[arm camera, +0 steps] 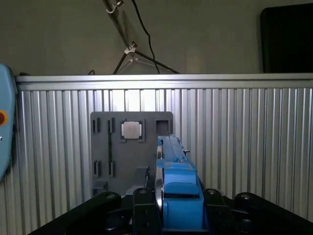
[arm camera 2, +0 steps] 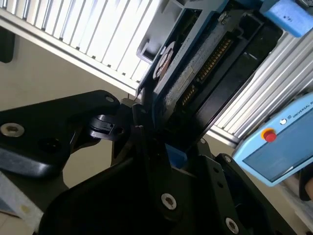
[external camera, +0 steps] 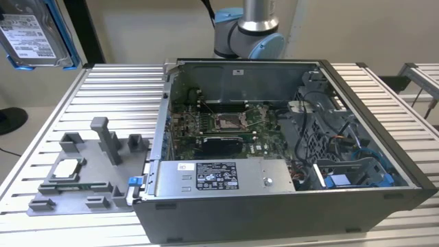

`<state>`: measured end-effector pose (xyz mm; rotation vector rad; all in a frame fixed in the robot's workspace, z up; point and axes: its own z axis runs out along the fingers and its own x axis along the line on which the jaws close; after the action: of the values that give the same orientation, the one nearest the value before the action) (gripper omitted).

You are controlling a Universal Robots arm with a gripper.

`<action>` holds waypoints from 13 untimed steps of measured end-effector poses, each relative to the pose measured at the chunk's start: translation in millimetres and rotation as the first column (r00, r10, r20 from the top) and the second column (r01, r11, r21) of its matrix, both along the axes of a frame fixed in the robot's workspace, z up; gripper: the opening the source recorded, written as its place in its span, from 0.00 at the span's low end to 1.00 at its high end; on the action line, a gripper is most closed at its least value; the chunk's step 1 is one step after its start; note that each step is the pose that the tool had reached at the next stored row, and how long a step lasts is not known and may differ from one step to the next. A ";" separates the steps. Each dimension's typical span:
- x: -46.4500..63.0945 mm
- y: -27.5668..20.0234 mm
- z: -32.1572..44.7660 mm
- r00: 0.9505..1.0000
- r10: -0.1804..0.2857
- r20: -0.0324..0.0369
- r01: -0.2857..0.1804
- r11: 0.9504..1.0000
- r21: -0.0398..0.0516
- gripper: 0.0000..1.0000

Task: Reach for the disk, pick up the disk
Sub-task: 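Pick up the disk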

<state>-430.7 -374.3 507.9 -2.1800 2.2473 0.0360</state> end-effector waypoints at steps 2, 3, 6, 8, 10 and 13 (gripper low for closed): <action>1.1 0.0 0.0 1.000 0.000 0.000 0.000 1.000 0.000 0.00; 2.3 0.0 0.0 1.000 0.000 0.000 0.000 1.000 0.000 0.00; 7.5 0.0 0.0 1.000 0.000 0.000 0.000 1.000 0.000 0.00; 11.6 0.0 0.0 1.000 0.000 0.000 0.000 1.000 0.000 0.00; 16.3 0.0 0.0 1.000 0.000 0.000 0.000 1.000 0.000 0.00; 24.2 0.0 0.0 1.000 0.000 0.000 0.000 1.000 0.000 0.00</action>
<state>-406.5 -374.3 507.9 -2.1801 2.2472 0.0359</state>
